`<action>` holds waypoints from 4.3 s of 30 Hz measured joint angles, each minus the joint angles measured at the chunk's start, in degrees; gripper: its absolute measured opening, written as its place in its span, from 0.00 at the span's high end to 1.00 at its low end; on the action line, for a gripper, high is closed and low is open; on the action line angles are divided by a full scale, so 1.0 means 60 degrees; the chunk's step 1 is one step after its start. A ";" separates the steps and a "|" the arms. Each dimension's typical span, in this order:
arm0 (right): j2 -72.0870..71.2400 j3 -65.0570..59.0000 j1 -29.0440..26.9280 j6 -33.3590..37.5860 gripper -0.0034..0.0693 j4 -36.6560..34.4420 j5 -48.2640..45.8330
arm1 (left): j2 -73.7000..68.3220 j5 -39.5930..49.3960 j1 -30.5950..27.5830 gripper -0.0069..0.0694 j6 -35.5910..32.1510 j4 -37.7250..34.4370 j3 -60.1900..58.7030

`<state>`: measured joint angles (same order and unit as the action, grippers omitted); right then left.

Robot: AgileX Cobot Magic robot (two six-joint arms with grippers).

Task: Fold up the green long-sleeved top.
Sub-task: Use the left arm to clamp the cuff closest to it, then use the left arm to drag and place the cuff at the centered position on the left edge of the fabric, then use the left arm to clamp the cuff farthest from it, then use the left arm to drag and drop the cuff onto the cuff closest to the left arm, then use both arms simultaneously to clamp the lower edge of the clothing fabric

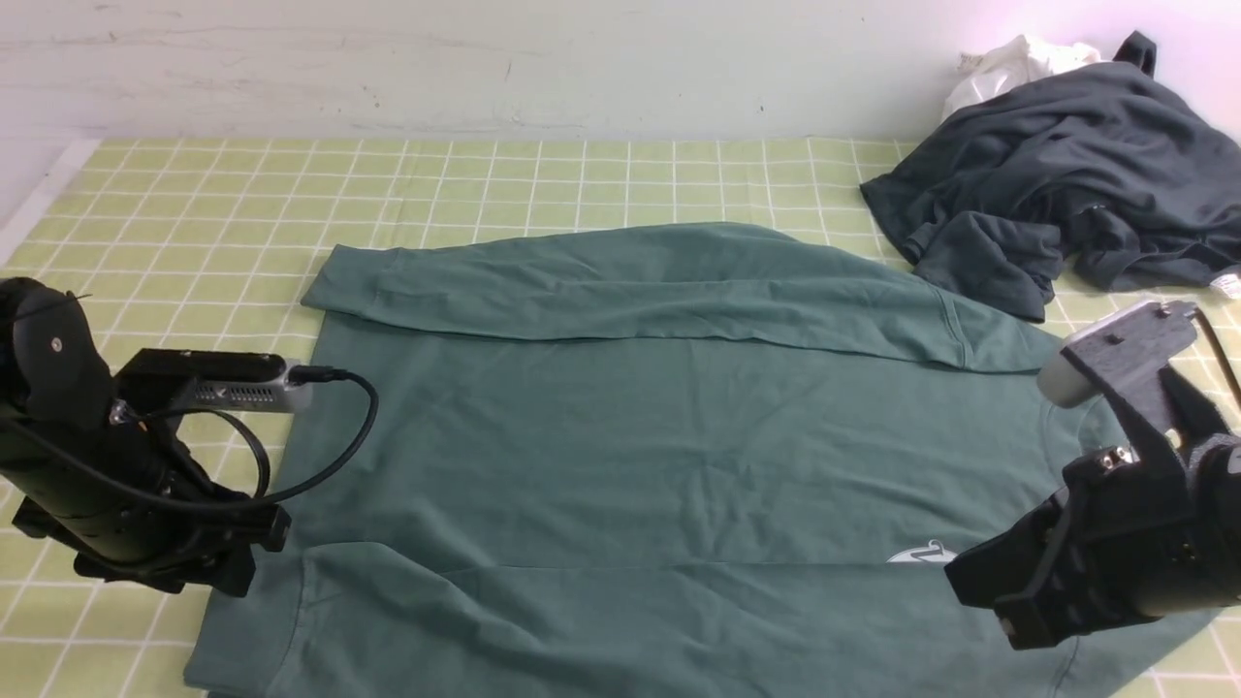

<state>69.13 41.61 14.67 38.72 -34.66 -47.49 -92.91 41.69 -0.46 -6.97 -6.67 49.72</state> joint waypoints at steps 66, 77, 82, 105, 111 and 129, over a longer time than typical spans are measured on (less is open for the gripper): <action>0.0690 0.0000 0.0010 0.0683 0.97 -0.0253 0.0740 | -0.7025 -0.0063 -0.0441 0.86 -0.1349 -0.1886 1.0507; 0.0769 0.0000 0.0010 0.0605 0.97 -0.0253 0.0456 | -0.5022 0.3996 0.0107 0.87 -0.1282 -0.0956 1.0615; 0.0769 0.0009 0.0028 0.0605 0.97 -0.0267 0.0288 | -0.4321 0.4562 0.0478 0.87 -0.0986 -0.0178 0.8938; 0.0769 0.0009 0.0028 0.0605 0.97 -0.0260 -0.0170 | 0.0966 0.3998 0.2236 0.37 -0.0587 0.0396 0.0230; 0.0769 0.0009 0.0028 0.0605 0.97 -0.0277 -0.0200 | 0.2104 0.2867 0.4017 0.32 -0.2477 0.1024 -0.1835; 0.0769 0.0009 0.0028 0.1013 0.97 -0.0648 -0.0434 | 0.1983 0.0177 0.4866 0.84 -0.3298 0.2308 -0.3301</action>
<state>73.74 41.67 14.84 44.80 -38.55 -50.09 -81.01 42.75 28.74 -26.76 7.17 29.92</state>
